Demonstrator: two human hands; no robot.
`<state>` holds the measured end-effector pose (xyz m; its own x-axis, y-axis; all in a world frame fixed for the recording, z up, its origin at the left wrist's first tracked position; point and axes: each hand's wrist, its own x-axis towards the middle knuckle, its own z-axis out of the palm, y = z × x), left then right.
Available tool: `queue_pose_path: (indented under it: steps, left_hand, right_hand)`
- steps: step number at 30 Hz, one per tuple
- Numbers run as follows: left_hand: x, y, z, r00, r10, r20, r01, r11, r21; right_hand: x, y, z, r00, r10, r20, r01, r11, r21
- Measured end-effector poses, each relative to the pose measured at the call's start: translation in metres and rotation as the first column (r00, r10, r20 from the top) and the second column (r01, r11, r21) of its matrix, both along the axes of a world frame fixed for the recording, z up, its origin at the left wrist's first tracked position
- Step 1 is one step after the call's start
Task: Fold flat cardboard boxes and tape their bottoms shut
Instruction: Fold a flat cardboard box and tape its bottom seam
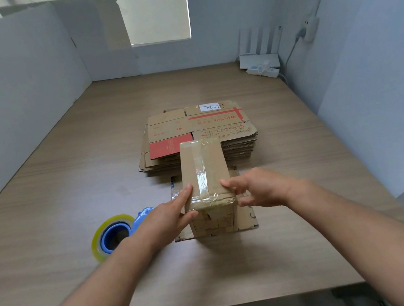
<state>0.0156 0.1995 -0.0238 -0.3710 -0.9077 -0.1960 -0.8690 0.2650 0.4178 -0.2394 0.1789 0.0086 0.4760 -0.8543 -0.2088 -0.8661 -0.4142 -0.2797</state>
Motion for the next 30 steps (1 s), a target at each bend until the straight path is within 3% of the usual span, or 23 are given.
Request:
queue_pose_path:
  steps: [9, 15, 18, 20, 26, 30]
  left_hand:
    - [-0.006, 0.002, 0.000, 0.998, 0.042, -0.044, -0.040, 0.998, 0.050]
    - [-0.017, 0.018, -0.015, 0.986, 0.168, 0.004, -0.167, 0.981, -0.094]
    - [-0.042, 0.050, -0.040, 0.914, 0.376, -0.153, -0.384, 0.923, -0.026]
    - [-0.059, 0.071, -0.054, 0.877, 0.416, -0.239, -0.409, 0.909, 0.083]
    - [-0.006, 0.048, -0.036, 0.874, 0.265, -0.408, -0.282, 0.959, 0.020]
    - [0.010, 0.016, -0.013, 0.984, 0.041, -0.176, -0.058, 0.994, -0.094]
  right_hand:
    - [0.005, 0.004, -0.007, 0.997, 0.058, -0.060, -0.064, 0.991, -0.118]
    - [0.004, 0.016, -0.020, 0.999, 0.036, 0.006, -0.033, 0.963, -0.268]
    - [0.003, 0.024, -0.028, 0.999, 0.020, 0.041, -0.008, 0.962, -0.271]
    - [0.002, 0.027, -0.031, 0.998, 0.008, 0.064, 0.009, 0.964, -0.267]
    - [0.004, 0.021, -0.030, 0.991, -0.018, 0.130, 0.047, 0.974, -0.223]
    - [0.003, 0.021, -0.029, 0.988, -0.028, 0.153, 0.059, 0.977, -0.203]
